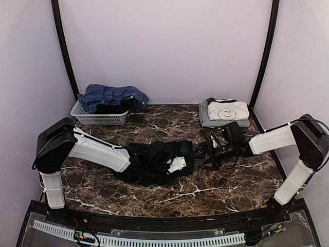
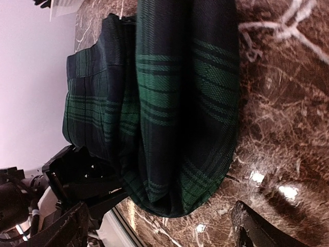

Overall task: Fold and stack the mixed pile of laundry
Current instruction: Pick up the rectangle-folded skirt from the center of the board.

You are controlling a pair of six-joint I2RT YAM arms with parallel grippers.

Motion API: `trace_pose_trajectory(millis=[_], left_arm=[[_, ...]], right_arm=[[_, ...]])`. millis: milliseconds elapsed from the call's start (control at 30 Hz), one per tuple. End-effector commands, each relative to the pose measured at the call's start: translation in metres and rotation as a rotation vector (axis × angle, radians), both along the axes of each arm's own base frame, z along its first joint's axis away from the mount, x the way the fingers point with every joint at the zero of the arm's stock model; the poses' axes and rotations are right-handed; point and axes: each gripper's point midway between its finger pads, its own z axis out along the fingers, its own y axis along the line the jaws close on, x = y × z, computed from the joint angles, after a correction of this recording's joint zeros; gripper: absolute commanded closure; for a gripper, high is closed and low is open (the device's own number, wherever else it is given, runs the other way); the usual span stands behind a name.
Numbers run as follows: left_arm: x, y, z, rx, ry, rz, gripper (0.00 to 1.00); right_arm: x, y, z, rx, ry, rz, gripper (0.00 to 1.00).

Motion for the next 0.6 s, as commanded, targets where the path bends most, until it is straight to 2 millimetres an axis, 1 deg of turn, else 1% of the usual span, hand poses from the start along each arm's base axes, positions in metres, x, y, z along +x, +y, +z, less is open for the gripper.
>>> trace_pose_trajectory(millis=[0,33,167,267,367,567], left_arm=[[-0.002,-0.004,0.039,-0.158,0.052,0.000,0.96],[-0.001,-0.005,0.045,-0.180,0.048,0.001,0.96],[0.004,-0.004,0.051,-0.216,0.052,0.017,0.97],[0.006,-0.005,0.059,-0.245,0.052,0.020,0.97],[0.006,-0.006,0.064,-0.264,0.048,0.014,0.97],[0.007,-0.006,0.072,-0.298,0.037,0.015,0.98]], right_arm=[[-0.002,0.014,0.008,0.080,0.013,-0.045,0.02],[-0.002,0.017,0.011,0.094,0.010,-0.050,0.01],[-0.003,0.030,0.013,0.120,0.024,-0.069,0.01],[-0.006,0.038,0.010,0.142,0.059,-0.087,0.01],[-0.004,0.044,0.007,0.175,0.072,-0.113,0.01],[-0.006,0.069,-0.002,0.198,0.132,-0.090,0.01]])
